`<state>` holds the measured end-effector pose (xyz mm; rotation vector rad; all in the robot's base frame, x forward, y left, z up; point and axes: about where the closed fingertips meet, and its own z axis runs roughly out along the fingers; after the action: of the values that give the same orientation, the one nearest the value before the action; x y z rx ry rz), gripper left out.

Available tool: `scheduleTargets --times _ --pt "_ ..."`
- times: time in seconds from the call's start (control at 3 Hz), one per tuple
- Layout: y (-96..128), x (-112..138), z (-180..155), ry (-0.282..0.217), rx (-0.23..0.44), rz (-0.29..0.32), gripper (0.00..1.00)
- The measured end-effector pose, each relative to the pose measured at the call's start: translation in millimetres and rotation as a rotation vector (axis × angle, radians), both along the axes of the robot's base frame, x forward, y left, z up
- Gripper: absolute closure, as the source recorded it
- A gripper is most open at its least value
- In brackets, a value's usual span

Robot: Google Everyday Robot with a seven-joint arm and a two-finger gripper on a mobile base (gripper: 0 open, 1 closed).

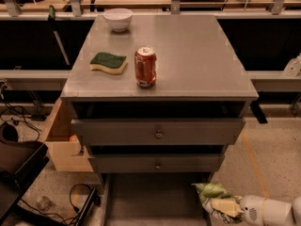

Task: Place green jalapeno chip bag into bottom drawer

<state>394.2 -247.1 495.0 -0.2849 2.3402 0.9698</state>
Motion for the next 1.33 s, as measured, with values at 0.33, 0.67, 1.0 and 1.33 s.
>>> scheduleTargets --times 0.33,0.67,1.0,1.33 --pt "0.1 0.0 0.0 0.000 0.000 0.000 1.00" --pt "25.9 14.1 -17.8 0.041 -0.016 0.038 1.00" --pt "79.6 43.8 -65.0 0.145 -0.022 0.116 1.00" --pt "139.2 70.9 -107.4 0.236 -0.006 0.224 1.00"
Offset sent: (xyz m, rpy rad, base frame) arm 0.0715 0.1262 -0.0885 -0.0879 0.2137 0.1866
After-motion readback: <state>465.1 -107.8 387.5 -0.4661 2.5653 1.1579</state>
